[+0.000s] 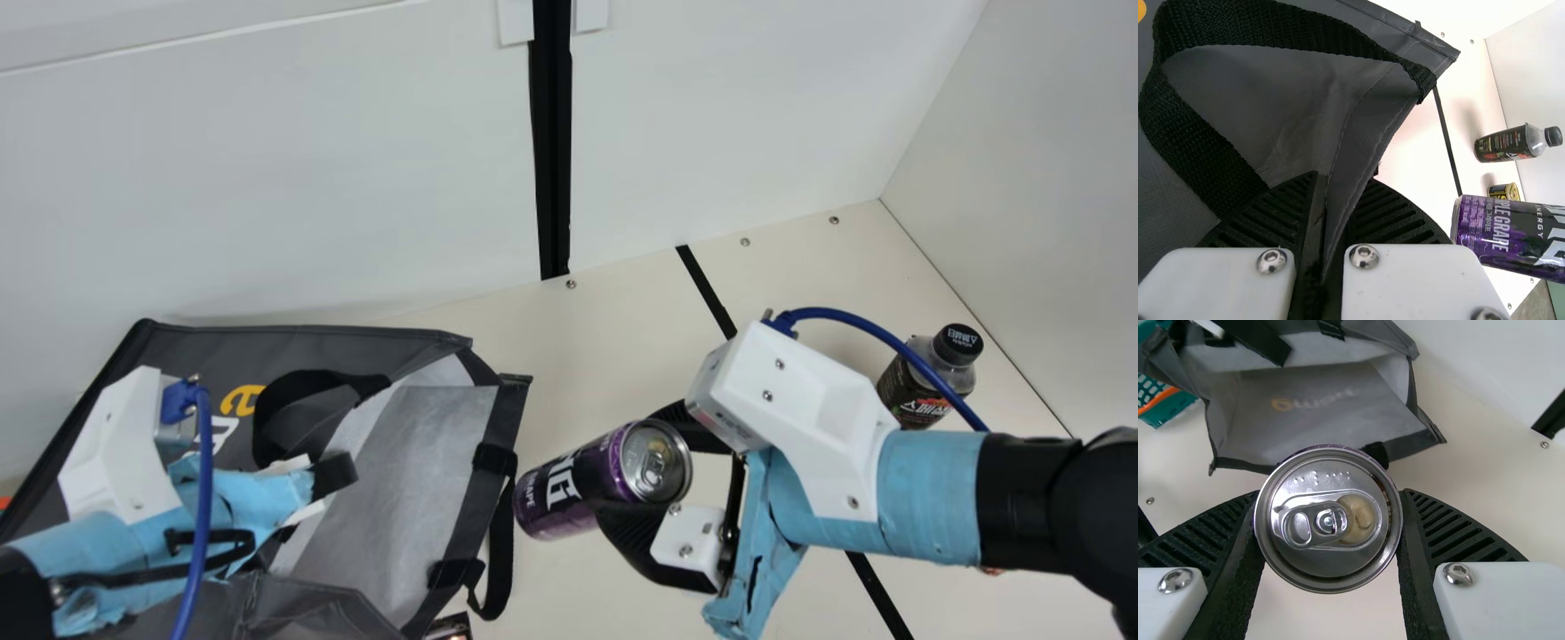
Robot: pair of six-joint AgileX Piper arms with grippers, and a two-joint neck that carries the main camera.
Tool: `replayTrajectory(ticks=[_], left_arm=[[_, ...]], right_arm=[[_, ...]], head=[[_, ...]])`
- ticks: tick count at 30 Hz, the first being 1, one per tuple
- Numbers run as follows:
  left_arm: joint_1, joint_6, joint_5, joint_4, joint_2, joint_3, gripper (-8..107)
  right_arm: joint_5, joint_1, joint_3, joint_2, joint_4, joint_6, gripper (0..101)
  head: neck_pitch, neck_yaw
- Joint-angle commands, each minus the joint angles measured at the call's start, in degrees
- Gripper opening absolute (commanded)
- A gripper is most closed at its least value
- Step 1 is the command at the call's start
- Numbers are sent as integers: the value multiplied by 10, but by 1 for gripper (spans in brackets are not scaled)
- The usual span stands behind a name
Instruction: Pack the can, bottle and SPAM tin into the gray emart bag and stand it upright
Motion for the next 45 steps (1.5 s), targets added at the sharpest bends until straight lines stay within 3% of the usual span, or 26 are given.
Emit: replayTrajectory(ticks=[1,12,14,30,45], left_arm=[[0,0,0,0,0,0,-8],[0,0,0,0,0,0,-8],[0,0,0,0,0,0,-8],[0,0,0,0,0,0,-8],[0,0,0,0,0,0,-8]], right_arm=[[0,-4,4,2,20,-11,0],[0,-29,34,11,93,-78,0],[-14,-19,44,14,99,-84,0],[-180,121,98,61,121,-83,0],[-329,230,122,150,169,-125,0]], head=[[-14,0],[-14,0],[-14,0],[-14,0],[-14,0]])
